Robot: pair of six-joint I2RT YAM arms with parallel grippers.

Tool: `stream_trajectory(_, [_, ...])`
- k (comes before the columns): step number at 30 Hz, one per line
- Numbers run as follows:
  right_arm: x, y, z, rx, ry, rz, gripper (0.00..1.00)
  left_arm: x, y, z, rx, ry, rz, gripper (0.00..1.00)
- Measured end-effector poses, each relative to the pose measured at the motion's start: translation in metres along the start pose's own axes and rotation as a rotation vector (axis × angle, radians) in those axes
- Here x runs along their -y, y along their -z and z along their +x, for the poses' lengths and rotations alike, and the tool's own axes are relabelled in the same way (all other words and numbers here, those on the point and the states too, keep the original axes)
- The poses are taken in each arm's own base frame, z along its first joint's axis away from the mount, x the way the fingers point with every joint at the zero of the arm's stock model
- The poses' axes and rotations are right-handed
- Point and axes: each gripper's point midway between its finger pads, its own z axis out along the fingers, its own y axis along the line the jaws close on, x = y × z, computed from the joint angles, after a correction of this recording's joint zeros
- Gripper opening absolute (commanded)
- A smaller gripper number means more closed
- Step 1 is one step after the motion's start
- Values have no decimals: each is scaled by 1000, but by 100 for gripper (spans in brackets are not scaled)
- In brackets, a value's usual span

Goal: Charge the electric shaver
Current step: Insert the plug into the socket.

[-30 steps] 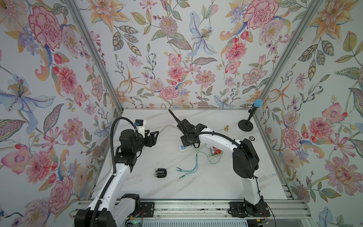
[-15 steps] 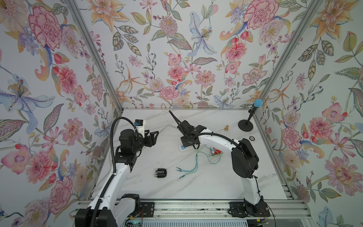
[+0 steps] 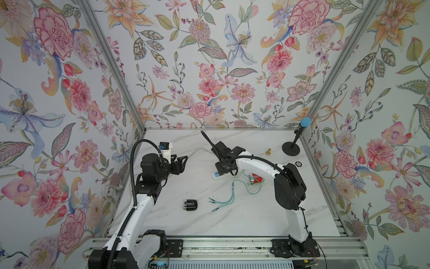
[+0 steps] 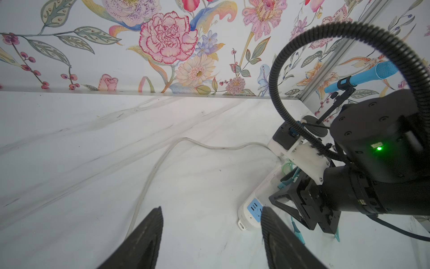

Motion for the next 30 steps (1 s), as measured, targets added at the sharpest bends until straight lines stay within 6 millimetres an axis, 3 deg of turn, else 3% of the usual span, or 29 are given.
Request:
stream_trajectory(5, [-8,12,0,-14,36,-56,62,3,5,-5,12,-5,1,70])
stream_trajectory(11, [-12,25,14,-70,80,-119,61,5,8,-11,14,-7,0,69])
stream_trajectory(17, [-10,38,41,-123,98,-156,60,5,8,-9,6,-3,-2,70])
stream_trajectory(24, [-27,48,70,-191,138,-265,56,5,8,-7,-2,-1,-3,70])
stream_trajectory(27, [-37,52,70,-200,149,-332,55,5,9,-7,-2,-1,-3,70])
stream_trajectory(30, [-54,64,56,-176,159,-446,55,5,9,-7,-2,-2,-3,70])
